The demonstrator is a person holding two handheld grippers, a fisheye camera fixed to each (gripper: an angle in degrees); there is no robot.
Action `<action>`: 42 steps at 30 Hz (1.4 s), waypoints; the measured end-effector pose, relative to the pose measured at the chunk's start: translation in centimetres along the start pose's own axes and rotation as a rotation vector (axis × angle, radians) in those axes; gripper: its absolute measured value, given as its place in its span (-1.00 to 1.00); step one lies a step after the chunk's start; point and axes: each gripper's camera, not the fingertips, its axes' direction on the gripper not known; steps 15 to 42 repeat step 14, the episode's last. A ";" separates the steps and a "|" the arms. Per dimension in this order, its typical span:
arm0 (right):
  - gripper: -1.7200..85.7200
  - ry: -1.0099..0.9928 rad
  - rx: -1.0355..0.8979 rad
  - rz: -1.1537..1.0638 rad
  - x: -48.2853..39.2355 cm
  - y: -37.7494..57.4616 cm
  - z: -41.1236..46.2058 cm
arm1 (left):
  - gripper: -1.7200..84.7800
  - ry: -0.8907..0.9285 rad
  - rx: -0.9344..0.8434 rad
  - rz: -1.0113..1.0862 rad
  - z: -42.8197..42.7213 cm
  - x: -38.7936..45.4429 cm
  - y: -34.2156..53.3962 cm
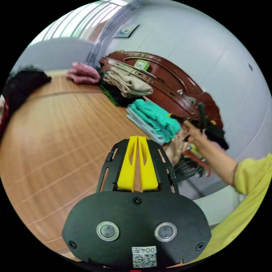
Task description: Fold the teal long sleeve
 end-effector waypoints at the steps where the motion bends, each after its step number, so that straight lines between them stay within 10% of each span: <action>1: -0.96 -0.123 0.079 0.010 -0.9 1.3 -2.8 | -0.94 -0.137 0.019 0.094 -3.5 0.8 1.7; 10: -0.98 -1.120 -0.123 0.243 -12.5 18.9 -6.5 | -0.72 -0.537 0.117 -0.185 -27.7 -9.6 20.1; 42: -0.98 -1.150 -0.183 0.339 -15.2 24.7 -4.5 | -0.61 -0.719 0.169 -0.266 -35.2 -14.0 24.8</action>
